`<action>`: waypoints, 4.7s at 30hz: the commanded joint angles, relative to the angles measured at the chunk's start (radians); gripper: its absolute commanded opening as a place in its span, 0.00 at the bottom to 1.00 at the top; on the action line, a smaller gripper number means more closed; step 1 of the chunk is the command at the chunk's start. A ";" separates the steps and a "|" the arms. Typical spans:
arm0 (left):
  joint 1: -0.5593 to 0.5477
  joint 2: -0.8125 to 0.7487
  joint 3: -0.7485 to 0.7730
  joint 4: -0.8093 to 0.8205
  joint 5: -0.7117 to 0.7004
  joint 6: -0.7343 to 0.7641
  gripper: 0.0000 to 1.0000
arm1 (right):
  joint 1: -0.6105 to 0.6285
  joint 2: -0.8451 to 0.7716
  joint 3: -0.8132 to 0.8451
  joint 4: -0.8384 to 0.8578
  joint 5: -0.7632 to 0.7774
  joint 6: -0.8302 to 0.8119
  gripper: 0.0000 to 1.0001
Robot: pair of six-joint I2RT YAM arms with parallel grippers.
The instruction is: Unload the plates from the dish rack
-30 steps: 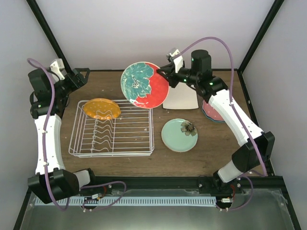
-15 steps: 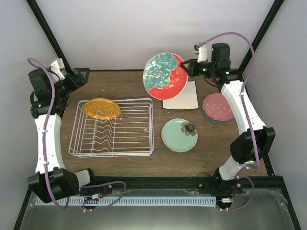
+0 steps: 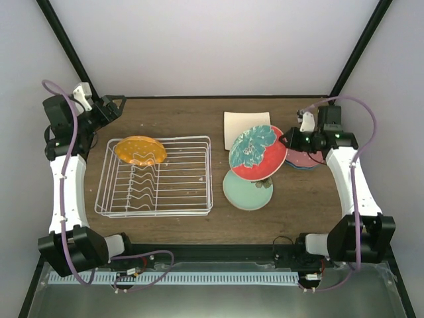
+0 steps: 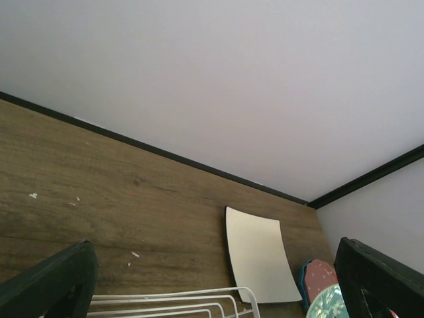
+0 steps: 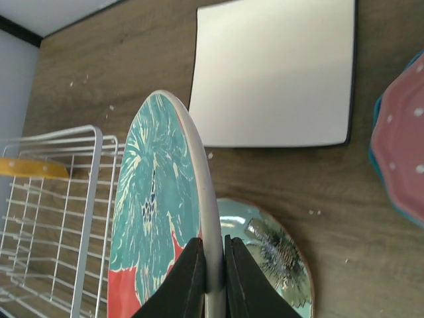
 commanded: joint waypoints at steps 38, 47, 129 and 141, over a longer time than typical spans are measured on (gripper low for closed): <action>0.004 -0.018 -0.009 0.036 0.025 -0.009 1.00 | 0.010 -0.009 -0.305 0.074 -0.153 -0.038 0.06; 0.005 -0.018 -0.006 0.033 0.027 -0.002 1.00 | 0.010 0.016 -0.289 0.049 -0.116 -0.057 0.11; 0.008 0.005 0.013 -0.040 -0.070 0.066 1.00 | 0.936 0.901 0.811 0.604 0.135 -0.472 0.66; 0.009 0.021 0.008 -0.033 -0.062 0.081 1.00 | 0.936 1.013 0.866 0.599 0.152 -0.516 0.66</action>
